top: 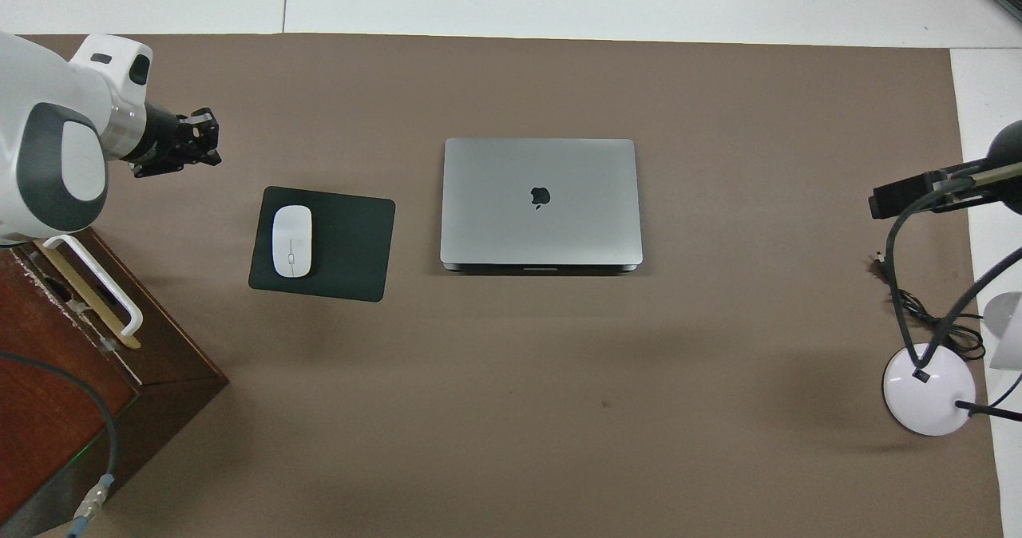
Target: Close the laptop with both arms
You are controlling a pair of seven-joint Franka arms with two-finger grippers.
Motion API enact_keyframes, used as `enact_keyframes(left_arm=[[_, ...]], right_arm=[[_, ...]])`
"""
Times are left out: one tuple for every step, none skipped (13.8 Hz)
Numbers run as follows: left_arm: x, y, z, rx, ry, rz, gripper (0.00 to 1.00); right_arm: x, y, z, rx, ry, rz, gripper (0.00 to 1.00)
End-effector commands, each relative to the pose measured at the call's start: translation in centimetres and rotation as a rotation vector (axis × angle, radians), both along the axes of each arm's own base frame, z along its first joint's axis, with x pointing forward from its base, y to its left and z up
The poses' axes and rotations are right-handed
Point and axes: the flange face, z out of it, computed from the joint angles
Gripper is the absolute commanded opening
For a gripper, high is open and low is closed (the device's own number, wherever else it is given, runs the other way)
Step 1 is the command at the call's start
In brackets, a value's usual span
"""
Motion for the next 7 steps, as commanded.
enact_keyframes(left_arm=[[-2.1,1.8,3.1,0.037,0.053,-0.067,0.0],[-2.8,2.0,4.1,0.059,0.073,-0.08,0.0],[-3.7,2.3,5.1,0.081,0.102,-0.094,0.0],[-4.6,2.4,5.7,0.093,0.136,-0.111,0.0],[-5.5,2.4,6.2,0.112,0.172,-0.13,0.0],[-6.4,2.5,6.9,0.129,0.212,-0.142,0.0],[-7.5,2.8,7.9,0.128,0.25,-0.153,0.0]], right_arm=[[-0.9,-0.4,-0.3,-0.004,-0.013,0.013,1.0],[-1.0,-0.3,-0.2,-0.004,-0.015,0.015,1.0],[-1.0,-0.3,-0.4,-0.004,-0.01,0.015,1.0],[-1.1,-0.4,-0.5,-0.004,-0.005,0.012,1.0],[-1.2,-0.7,-0.5,-0.004,-0.005,0.007,1.0],[-1.2,-1.1,-0.5,-0.003,-0.004,-0.005,1.0],[-1.1,-1.2,-0.5,-0.003,-0.006,-0.008,1.0]])
